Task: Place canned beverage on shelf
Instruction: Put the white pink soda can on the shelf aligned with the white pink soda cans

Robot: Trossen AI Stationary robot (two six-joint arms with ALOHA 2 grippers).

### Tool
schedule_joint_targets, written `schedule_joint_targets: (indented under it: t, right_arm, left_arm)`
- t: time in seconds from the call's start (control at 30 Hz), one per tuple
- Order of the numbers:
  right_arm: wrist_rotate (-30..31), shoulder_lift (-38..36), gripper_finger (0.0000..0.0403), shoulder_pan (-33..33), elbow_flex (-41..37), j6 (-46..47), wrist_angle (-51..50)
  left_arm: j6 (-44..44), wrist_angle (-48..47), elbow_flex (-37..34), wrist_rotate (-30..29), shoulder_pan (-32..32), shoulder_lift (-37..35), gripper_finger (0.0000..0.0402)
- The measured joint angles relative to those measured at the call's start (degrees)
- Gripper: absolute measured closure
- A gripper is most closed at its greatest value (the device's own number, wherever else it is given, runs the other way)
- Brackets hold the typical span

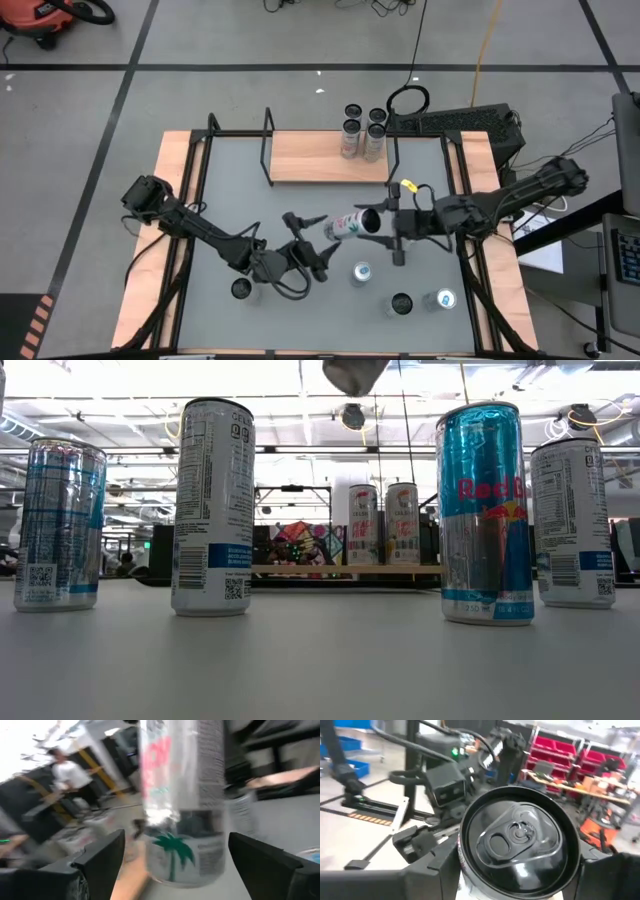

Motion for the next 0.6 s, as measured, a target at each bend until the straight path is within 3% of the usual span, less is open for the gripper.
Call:
schedule_joint_targets:
  t: [0.23,0.4,0.6]
  right_arm:
    - [-5.58,-3.60,0.0204,0.02,0.00,-3.27,-3.47]
    - [-10.32,-4.53,0.0205,-0.05,0.00,-4.41,-5.03]
    - [-17.08,-4.57,0.0205,-0.04,0.00,-7.45,-6.36]
  left_arm:
    - [-9.68,2.56,0.00,12.89,0.88,0.00,0.0052]
    - [-14.70,3.32,0.00,14.06,0.36,0.00,0.0052]
    - [-14.75,4.27,0.00,14.08,-1.94,-0.31,0.0052]
